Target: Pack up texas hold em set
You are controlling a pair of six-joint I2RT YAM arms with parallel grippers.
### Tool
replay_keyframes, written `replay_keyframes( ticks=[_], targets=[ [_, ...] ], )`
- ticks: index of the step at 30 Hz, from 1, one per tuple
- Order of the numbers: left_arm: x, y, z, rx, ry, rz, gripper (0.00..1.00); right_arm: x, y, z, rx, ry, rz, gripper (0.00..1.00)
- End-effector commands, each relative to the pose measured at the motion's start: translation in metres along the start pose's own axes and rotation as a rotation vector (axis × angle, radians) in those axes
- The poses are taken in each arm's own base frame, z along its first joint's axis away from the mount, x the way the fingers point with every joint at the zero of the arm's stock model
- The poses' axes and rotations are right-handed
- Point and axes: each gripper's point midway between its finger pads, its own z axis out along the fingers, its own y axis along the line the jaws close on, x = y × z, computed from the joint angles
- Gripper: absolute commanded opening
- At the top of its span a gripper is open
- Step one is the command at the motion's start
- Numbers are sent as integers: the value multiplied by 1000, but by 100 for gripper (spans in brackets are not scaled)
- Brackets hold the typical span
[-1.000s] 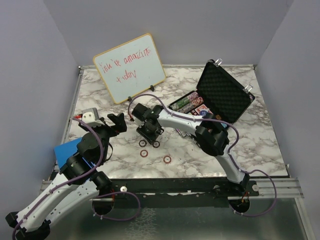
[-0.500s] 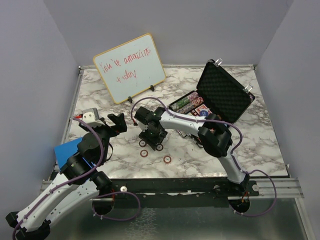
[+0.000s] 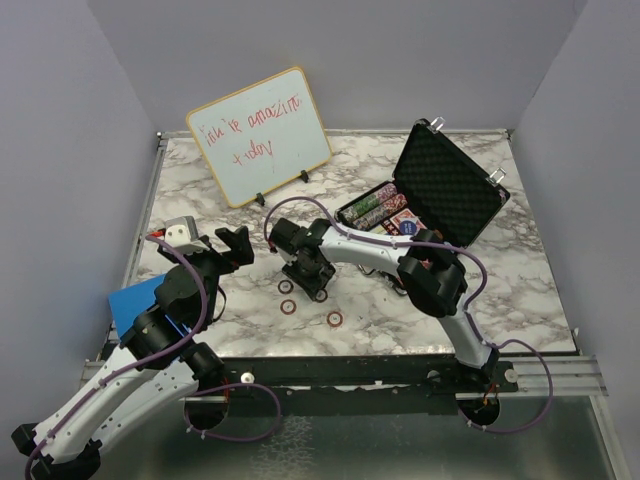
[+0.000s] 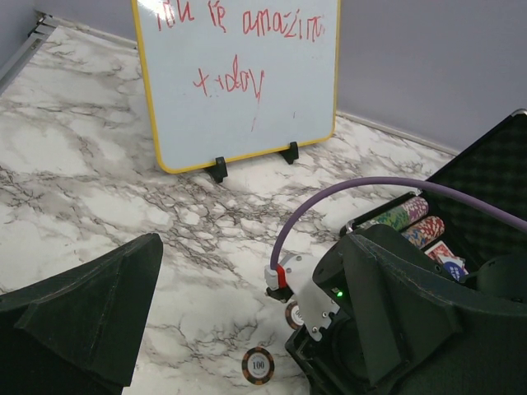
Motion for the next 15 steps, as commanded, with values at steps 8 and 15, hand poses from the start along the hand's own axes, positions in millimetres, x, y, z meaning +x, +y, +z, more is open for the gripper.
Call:
replay_keyframes(
  ticks=[8, 15],
  targets=[
    [5, 3, -1, -3, 10, 5, 99, -16, -10, -25, 93, -52, 65, 33],
    [4, 3, -1, -5, 8, 4, 99, -49, -20, -40, 105, -133, 86, 33]
  ],
)
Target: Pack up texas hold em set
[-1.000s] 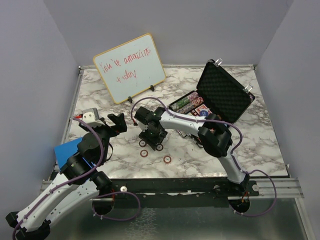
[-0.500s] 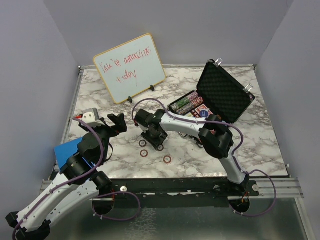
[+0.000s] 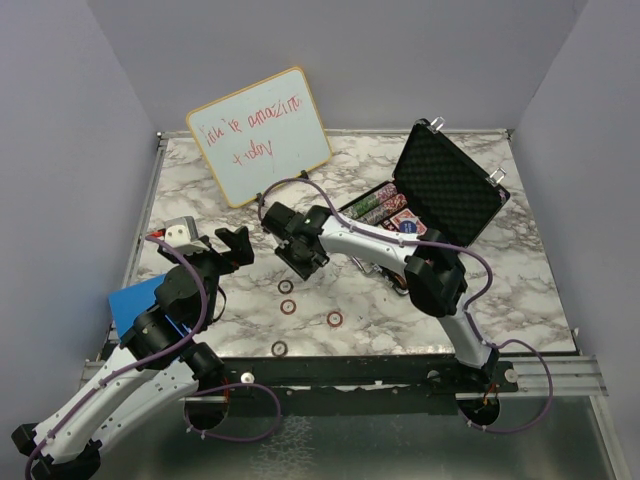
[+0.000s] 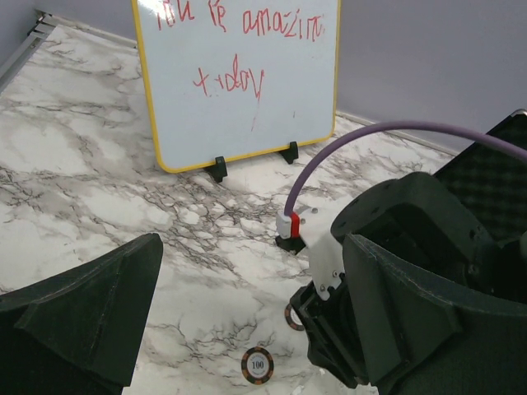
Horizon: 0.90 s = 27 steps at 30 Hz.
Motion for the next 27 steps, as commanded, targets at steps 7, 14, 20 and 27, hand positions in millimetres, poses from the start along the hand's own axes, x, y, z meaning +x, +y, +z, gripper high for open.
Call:
replay_keyframes(
  ticks=[7, 14, 20, 27],
  targets=[
    [4, 4, -1, -8, 6, 8, 99, -25, -8, -2, 9, -51, 26, 37],
    [0, 4, -1, -11, -4, 5, 99, -29, 12, -15, -84, -114, 35, 50],
    [-15, 2, -4, -7, -35, -2, 99, -22, 65, -39, -219, -182, -38, 58],
    [-45, -4, -14, 33, -69, -42, 99, 8, 142, -43, -329, -222, -218, 67]
  ],
)
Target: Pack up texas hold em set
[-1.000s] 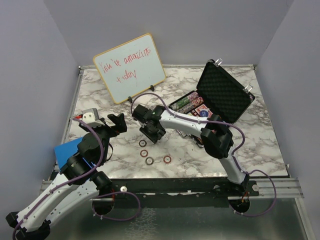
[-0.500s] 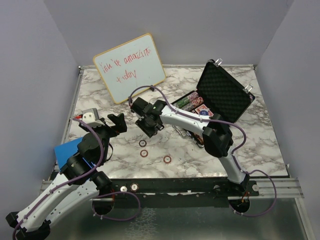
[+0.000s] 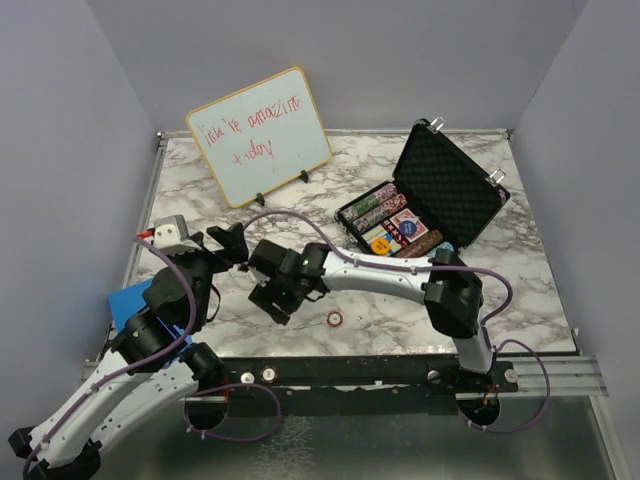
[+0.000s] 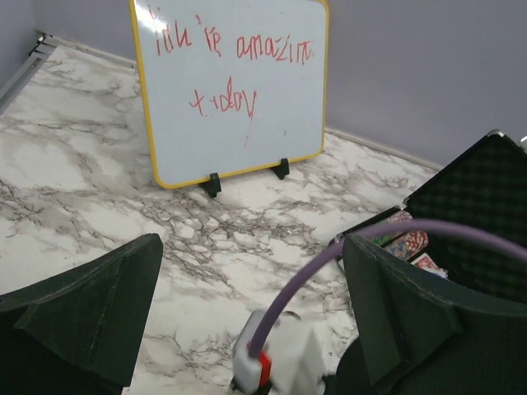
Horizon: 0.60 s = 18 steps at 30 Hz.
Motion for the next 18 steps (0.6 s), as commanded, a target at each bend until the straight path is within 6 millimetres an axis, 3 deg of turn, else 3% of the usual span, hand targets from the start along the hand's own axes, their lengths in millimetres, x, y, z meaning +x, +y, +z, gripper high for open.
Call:
replay_keyframes(
  ticks=[1, 6, 18],
  targets=[
    [-35, -5, -11, 33, -48, -43, 99, 1, 59, 4, -125, -59, -106, 67],
    [-54, -11, -20, 74, -55, -65, 99, 15, 98, 21, -144, -19, -172, 67],
    [-62, -5, -30, 79, -62, -88, 99, 39, 132, 44, -103, 39, -256, 66]
  ],
)
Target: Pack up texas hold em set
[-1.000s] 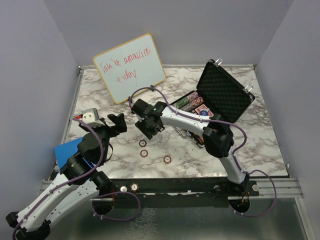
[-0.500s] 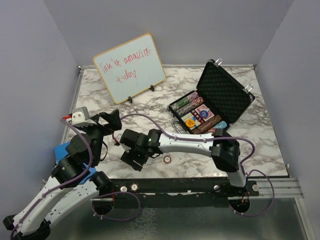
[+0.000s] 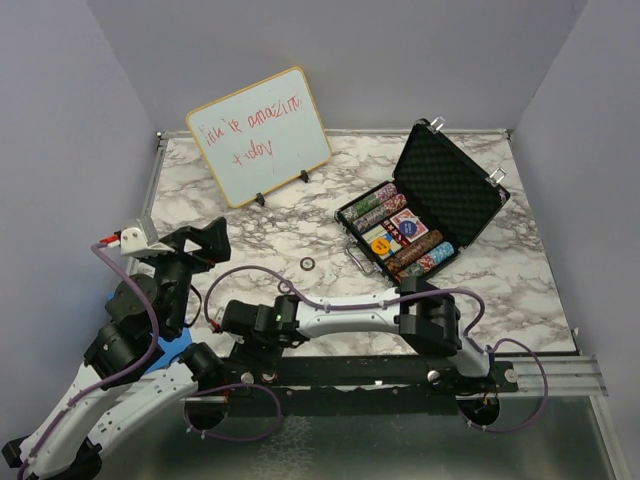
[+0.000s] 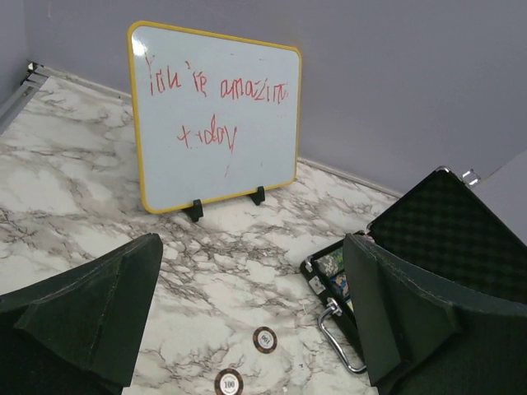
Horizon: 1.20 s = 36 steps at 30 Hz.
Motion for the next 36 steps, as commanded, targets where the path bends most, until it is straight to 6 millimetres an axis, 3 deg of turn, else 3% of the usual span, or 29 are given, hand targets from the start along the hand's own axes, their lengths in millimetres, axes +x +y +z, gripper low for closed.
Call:
replay_keyframes(
  ticks=[1, 8, 24, 31, 36],
  targets=[
    [-2, 0, -7, 20, 13, -4, 99, -3, 15, 11, 19, 3, -32, 67],
    [2, 5, -9, 12, 25, -4, 99, 7, 23, 21, 41, 46, -48, 67],
    [11, 9, -9, 0, 39, 5, 99, 40, 13, 41, 173, 157, -14, 64],
    [14, 11, -9, -6, 41, 10, 99, 44, 6, 34, 230, 174, 7, 45],
    [16, 12, -8, -12, 45, 17, 99, 34, 7, 23, 240, 133, 37, 42]
  ],
)
